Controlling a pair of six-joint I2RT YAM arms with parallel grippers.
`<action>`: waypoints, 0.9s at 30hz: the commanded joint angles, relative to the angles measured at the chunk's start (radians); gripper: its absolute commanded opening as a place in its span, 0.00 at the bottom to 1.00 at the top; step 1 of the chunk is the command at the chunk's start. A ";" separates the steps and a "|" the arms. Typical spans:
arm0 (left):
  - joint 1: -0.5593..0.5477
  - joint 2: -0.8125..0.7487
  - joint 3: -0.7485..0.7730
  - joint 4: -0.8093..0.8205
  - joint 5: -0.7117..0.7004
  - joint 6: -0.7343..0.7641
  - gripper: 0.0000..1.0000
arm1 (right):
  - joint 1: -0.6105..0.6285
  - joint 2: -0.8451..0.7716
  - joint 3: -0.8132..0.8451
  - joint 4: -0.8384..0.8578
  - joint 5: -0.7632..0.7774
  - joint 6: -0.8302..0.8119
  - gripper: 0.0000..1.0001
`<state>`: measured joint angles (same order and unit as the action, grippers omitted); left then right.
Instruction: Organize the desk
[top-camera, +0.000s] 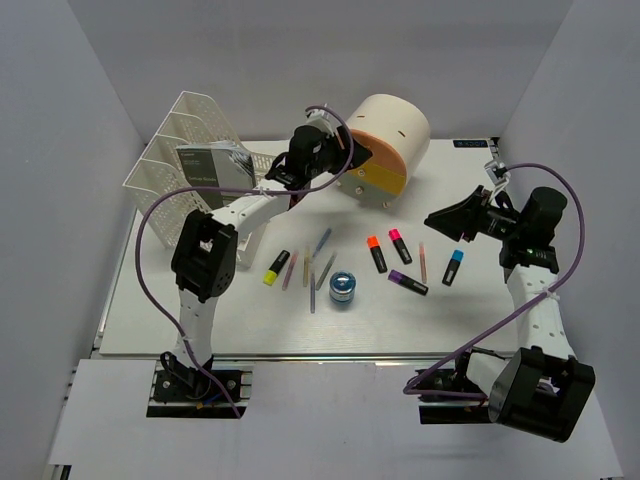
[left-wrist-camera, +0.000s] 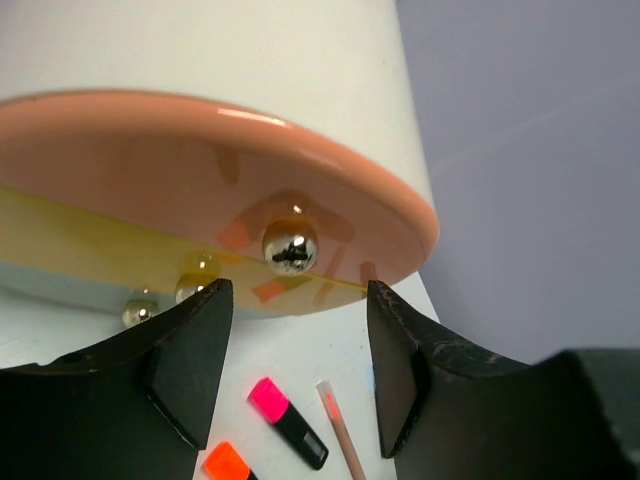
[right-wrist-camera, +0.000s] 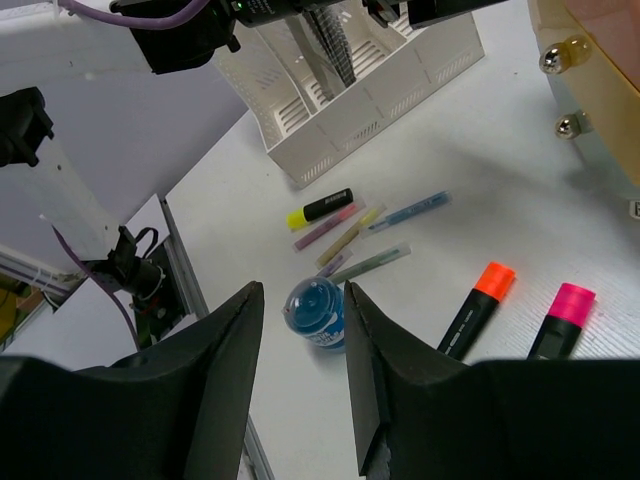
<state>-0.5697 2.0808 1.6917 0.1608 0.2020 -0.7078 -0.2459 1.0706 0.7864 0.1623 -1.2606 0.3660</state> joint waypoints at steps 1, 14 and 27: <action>-0.002 0.008 0.055 0.028 -0.001 -0.018 0.66 | -0.016 -0.001 -0.019 0.060 -0.026 0.017 0.43; -0.002 0.055 0.092 0.051 -0.019 -0.067 0.59 | -0.053 -0.003 -0.038 0.120 -0.043 0.070 0.43; 0.007 0.093 0.125 0.066 -0.021 -0.131 0.52 | -0.073 0.000 -0.052 0.151 -0.049 0.097 0.42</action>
<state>-0.5674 2.1601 1.7786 0.2047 0.1883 -0.8154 -0.3103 1.0733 0.7380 0.2634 -1.2900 0.4500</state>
